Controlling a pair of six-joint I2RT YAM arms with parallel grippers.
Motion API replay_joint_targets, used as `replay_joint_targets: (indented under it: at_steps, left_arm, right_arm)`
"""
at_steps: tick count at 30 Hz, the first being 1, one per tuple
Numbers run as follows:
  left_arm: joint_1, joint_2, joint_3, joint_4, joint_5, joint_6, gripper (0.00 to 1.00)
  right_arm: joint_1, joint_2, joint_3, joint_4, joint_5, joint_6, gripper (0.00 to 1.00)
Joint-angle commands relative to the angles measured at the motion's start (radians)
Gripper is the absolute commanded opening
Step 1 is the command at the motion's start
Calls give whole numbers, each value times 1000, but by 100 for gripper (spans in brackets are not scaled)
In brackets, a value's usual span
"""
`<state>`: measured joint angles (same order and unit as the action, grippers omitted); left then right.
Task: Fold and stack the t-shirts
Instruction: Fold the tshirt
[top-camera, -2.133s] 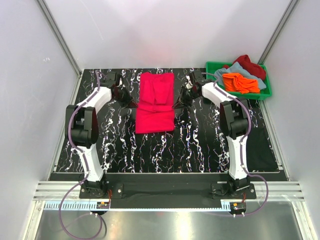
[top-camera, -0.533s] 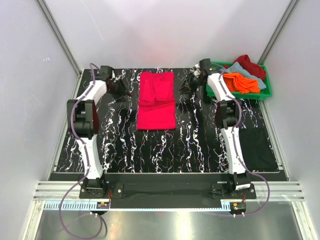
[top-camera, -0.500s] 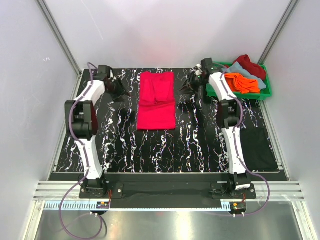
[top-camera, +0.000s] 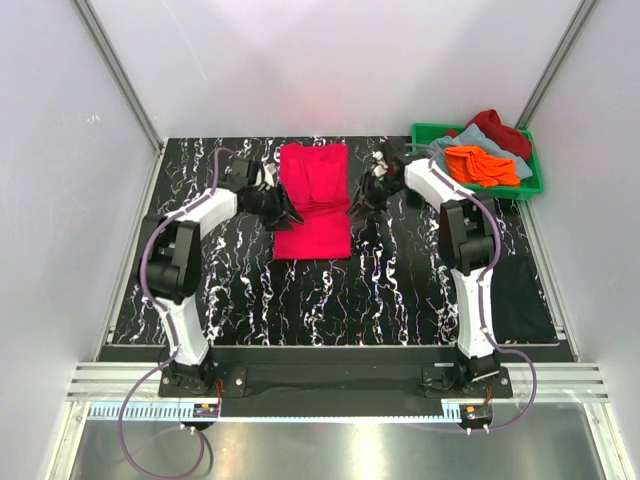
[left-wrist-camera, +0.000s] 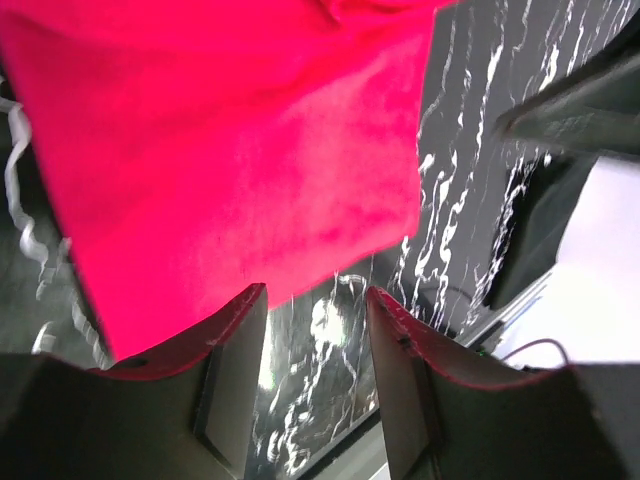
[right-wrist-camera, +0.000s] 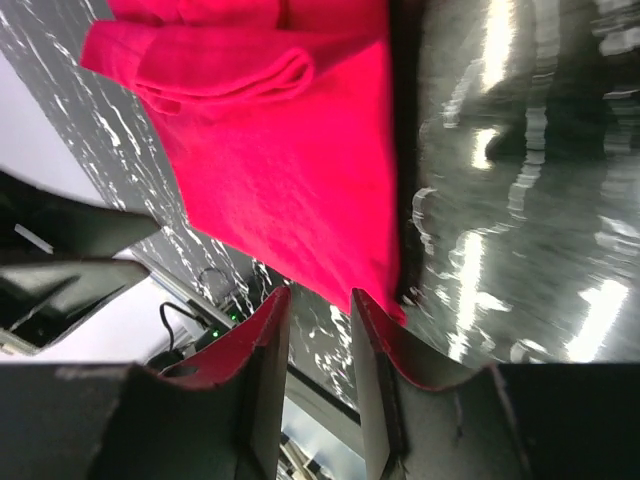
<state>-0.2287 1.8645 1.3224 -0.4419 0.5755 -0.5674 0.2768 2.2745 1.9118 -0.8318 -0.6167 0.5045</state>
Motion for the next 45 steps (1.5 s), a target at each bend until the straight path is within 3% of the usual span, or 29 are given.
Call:
replay_joint_targets:
  at_steps: [1,12,15,16,19,20,21,28,33,39,45]
  left_arm:
    - [14,76,40,147,70,-61,48]
    - [52,334,316,169,66,-118,49]
    - [75,400,446,163,55,-120,49]
    - [81,413,513,149,49,-124,49]
    - [103,411,575,97,31,-123,50]
    - [103,374,572,76,24,-103,50]
    - [104,345,537,65,24,-94,50]
    - [29,67,148,92,84,-68,49]
    - [-20,-4,-44,117,73,-40,47]
    - [31,-4,-135,111,17,-23,46]
    - [71,-1,-199,72,-16,23,45]
  right_arm:
    - [64,-17,-31,154,48,124,37]
    - [87,238,265,157,136,118,38]
    - [64,340,447,133,155,117,38]
    - [58,374,592,106,161,115,38]
    - [27,499,879,-30,129,134,38]
    - [21,494,897,-80,120,132,38]
    - [19,470,883,-104,101,105,38]
    - [47,74,228,-99,-69,-101,41]
    - [64,-124,-118,49,-152,-118,32]
    - [76,-129,-275,152,-230,-84,19]
    - [65,-46,-290,171,-174,-95,18]
